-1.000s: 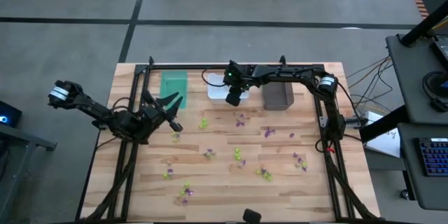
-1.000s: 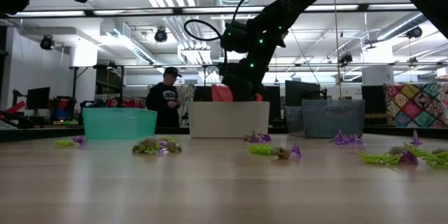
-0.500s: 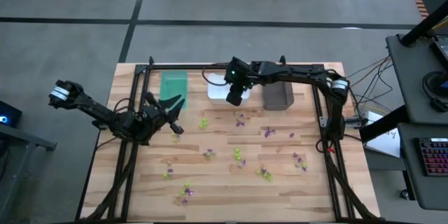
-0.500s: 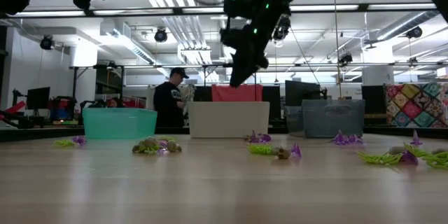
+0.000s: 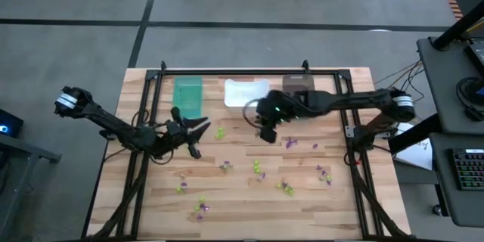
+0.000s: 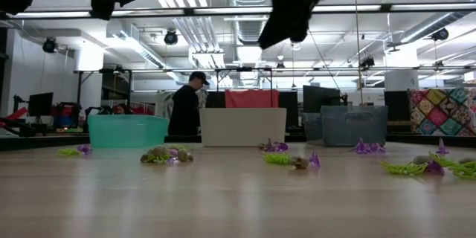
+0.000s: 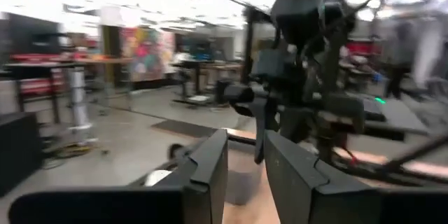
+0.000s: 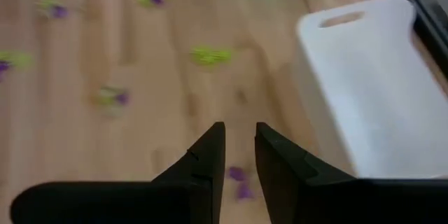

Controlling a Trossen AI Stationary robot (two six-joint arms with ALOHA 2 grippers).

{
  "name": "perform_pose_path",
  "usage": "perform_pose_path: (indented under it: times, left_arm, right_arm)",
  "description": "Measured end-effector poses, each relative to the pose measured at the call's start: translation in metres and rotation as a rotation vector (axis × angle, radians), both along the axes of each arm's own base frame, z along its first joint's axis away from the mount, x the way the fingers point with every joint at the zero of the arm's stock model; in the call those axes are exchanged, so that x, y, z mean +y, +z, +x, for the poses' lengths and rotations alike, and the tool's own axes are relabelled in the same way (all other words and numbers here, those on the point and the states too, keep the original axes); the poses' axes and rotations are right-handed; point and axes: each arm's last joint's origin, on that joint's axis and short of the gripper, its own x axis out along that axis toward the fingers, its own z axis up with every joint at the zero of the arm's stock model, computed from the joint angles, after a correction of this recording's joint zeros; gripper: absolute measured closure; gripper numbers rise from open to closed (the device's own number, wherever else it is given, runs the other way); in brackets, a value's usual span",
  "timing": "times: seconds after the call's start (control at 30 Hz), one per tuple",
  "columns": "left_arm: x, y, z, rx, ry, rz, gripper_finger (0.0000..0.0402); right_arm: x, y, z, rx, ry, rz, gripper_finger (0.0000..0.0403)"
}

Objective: Sort Halloween decoration
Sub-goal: Put the green spider toy into the black bin

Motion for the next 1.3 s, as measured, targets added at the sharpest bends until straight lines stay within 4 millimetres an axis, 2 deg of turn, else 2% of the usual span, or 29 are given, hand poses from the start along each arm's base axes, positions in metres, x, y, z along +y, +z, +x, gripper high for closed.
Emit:
perform_pose_path:
  times: [0.3,0.5,0.63,0.87,1.0,1.13,1.3]
  left_arm:
    - [-0.008,0.009,0.016,0.268,-0.055,0.029,0.0325]
    - [-0.016,0.011,0.024,0.527,-0.24,0.061,0.0325]
    - [-0.018,0.008,0.025,0.626,-0.27,0.05,0.0325]
    - [-0.017,-0.011,0.029,0.733,-0.288,-0.018,0.0325]
    - [-0.016,-0.031,0.03,0.78,-0.282,-0.055,0.0325]
    - [-0.017,-0.042,0.034,0.769,-0.281,-0.067,0.0325]
    - [-0.018,-0.053,0.036,0.81,-0.264,-0.068,0.0324]
  right_arm:
    - [0.048,-0.028,-0.038,-0.184,0.138,0.02,0.0331]
    - [0.059,-0.049,-0.05,-0.282,0.181,0.024,0.0337]
    - [0.059,-0.054,-0.052,-0.291,0.171,0.041,0.0342]
    - [0.06,-0.054,-0.053,-0.29,0.189,0.02,0.0344]
    - [0.067,-0.052,-0.053,-0.333,0.258,-0.032,0.0344]
    - [0.076,-0.053,-0.054,-0.393,0.306,-0.066,0.0344]
    - [0.077,-0.06,-0.057,-0.402,0.244,-0.121,0.0347]
